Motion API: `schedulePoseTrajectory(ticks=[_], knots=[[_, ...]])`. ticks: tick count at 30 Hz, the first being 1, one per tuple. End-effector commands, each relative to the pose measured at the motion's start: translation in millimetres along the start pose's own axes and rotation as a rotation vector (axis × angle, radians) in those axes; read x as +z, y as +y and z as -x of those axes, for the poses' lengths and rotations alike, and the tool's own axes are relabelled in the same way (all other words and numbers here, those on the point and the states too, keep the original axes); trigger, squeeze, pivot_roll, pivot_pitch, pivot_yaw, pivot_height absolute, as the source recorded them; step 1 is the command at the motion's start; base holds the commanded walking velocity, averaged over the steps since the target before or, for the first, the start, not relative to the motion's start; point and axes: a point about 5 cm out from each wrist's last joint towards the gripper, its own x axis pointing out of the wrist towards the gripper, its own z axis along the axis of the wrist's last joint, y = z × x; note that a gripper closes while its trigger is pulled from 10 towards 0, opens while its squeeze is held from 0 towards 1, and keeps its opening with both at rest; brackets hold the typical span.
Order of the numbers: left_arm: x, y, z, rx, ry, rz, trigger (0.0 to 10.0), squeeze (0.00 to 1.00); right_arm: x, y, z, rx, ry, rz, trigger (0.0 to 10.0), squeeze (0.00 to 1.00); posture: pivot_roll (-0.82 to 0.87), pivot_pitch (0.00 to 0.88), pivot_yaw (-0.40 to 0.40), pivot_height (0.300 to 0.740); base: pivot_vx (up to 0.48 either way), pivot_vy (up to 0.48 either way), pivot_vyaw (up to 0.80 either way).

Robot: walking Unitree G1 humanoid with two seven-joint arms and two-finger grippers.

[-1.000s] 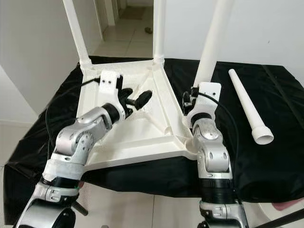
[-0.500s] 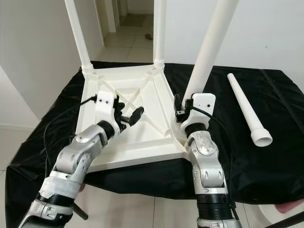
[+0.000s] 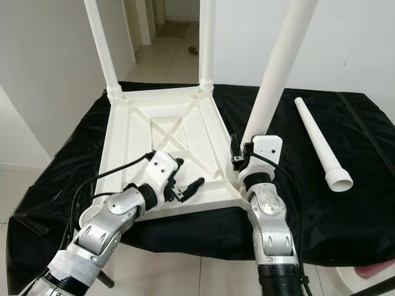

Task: Building children table

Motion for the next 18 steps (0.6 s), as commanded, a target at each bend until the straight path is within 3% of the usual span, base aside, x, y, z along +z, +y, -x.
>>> schedulePoseTrajectory(ticks=[1, 12, 18], knots=[[1.7, -7.5, 0.8, -0.051, -0.015, -0.014, 10.0, 0.00, 4.1, -0.2, 1.3, -0.001, -0.022, 0.005, 10.0, 0.00, -0.04, 0.005, 0.036, 0.740, 0.000, 0.000, 0.00], [8.3, -25.7, -4.5, -0.171, -0.067, 0.037, 10.0, 0.00, -1.3, -1.5, 8.6, 0.000, -0.001, 0.018, 10.0, 0.00, -0.04, 0.020, 0.038, 0.740, 0.000, 0.000, 0.00], [12.1, -35.8, 1.7, -0.232, -0.106, 0.084, 10.0, 0.00, -4.2, -0.6, 17.2, -0.002, 0.017, 0.026, 10.0, 0.00, -0.06, 0.032, 0.043, 0.740, 0.000, 0.000, 0.00]])
